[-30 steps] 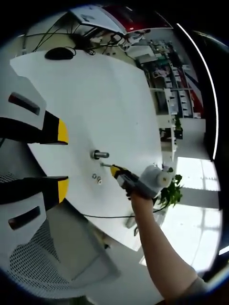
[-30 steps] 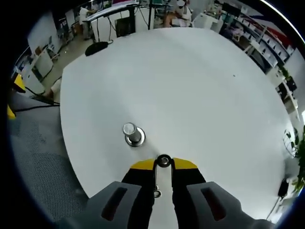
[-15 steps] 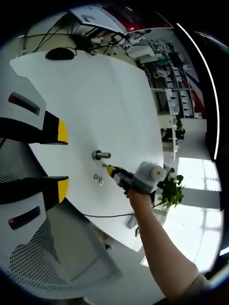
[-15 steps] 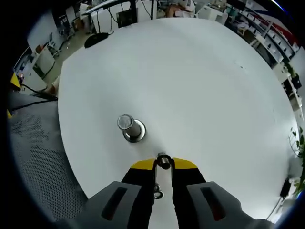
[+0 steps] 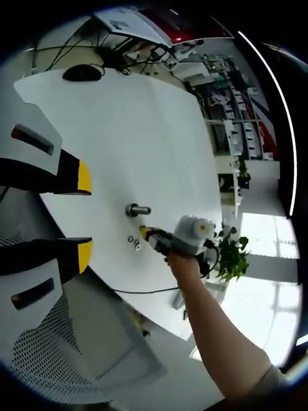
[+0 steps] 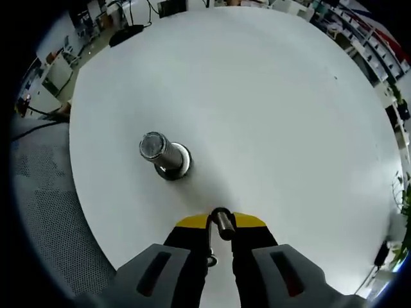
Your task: Place the washer onto the threaded stud by aligning its center hole with the stud, sliding it down to the base, and recovering from edge contact or off-axis alignment until the washer reaches the visible bottom stop.
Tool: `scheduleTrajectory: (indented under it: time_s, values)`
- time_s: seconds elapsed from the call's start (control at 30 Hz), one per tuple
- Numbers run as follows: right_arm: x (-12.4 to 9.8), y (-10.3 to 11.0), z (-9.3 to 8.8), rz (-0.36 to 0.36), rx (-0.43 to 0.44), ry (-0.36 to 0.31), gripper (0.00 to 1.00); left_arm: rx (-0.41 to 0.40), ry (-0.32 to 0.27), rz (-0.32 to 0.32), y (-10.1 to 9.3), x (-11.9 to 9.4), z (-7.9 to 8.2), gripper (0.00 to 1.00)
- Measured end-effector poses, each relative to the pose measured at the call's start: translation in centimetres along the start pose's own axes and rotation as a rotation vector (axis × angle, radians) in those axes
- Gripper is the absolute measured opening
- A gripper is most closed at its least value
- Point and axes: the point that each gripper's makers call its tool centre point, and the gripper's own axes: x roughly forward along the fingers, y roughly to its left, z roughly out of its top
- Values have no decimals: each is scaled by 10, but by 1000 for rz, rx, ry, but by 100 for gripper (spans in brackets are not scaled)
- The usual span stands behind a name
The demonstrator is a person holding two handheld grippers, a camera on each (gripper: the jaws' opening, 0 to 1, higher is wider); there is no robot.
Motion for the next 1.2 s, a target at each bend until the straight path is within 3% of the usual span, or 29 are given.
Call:
scheduleTrajectory:
  time_s: [0.4,0.9,1.2]
  values:
    - [-3,-1,-13,12,39,-19,16,2,10,-3,-1,1,-2,24]
    - [-15,-1,-53,25,53,-5,19,9,12,-11,-2,1,-2,24]
    - [-10,8,-52,48,35,-17,22,10,19,-17,-3,1,-3,24]
